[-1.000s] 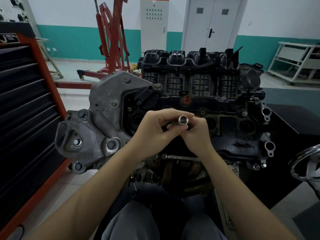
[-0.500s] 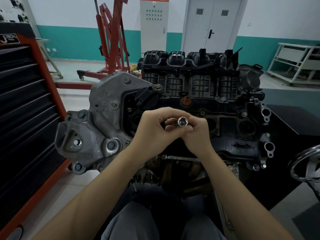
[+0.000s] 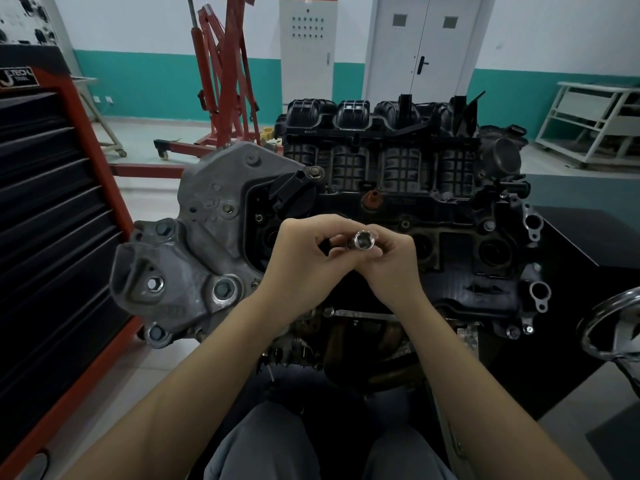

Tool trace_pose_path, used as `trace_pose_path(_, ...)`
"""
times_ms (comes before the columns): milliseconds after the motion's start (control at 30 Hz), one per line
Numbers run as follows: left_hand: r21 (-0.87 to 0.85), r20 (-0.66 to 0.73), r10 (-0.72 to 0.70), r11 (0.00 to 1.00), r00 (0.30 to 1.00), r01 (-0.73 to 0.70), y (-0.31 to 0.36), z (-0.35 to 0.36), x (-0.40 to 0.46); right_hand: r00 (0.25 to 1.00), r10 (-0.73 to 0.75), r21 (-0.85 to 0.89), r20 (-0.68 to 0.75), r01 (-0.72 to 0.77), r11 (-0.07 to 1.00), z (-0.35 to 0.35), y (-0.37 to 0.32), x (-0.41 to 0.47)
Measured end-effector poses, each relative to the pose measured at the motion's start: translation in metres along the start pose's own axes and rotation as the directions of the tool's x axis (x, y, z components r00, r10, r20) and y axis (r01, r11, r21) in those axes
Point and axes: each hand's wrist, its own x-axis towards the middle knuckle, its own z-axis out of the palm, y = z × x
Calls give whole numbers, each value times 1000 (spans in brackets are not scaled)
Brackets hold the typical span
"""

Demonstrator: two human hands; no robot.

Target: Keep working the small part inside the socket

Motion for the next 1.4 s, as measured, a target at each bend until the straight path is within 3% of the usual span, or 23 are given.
trace_pose_path(200, -117, 132, -30, 992, 991, 46, -1, -1, 0, 1000, 9, -41, -10, -10, 999, -2, 0, -1)
trace_pose_path(400, 8, -5, 16, 1000, 1000, -16, -3, 1, -1, 1000, 0, -22, 14, 0, 1000, -1, 0, 0)
trace_pose_path(600, -142, 72, -41, 989, 997, 51, -4, -1, -2, 1000, -14, -90, -7, 13, 996, 0, -1, -1)
trace_pose_path(800, -10, -40, -19, 1000, 999, 19, -1, 0, -2, 1000, -2, -66, -14, 1, 998, 1, -2, 0)
trace_pose_path(933, -131, 48, -84, 987, 995, 89, -2, -2, -1, 998, -59, -124, 17, 60, 990, 0, -3, -1)
trace_pose_path(1033, -154, 104, -83, 983, 991, 98, -1, -4, -1, 999, -16, -93, -34, 13, 996, 0, -1, -1)
trace_pose_path(1200, -35, -41, -19, 999, 999, 18, -1, 0, -1, 1000, -7, -50, -27, 6, 999, 1, -1, -1)
trace_pose_path(1400, -153, 112, -35, 987, 993, 52, 0, -2, -1, 1000, -5, -77, 0, 5, 997, -2, 1, -2)
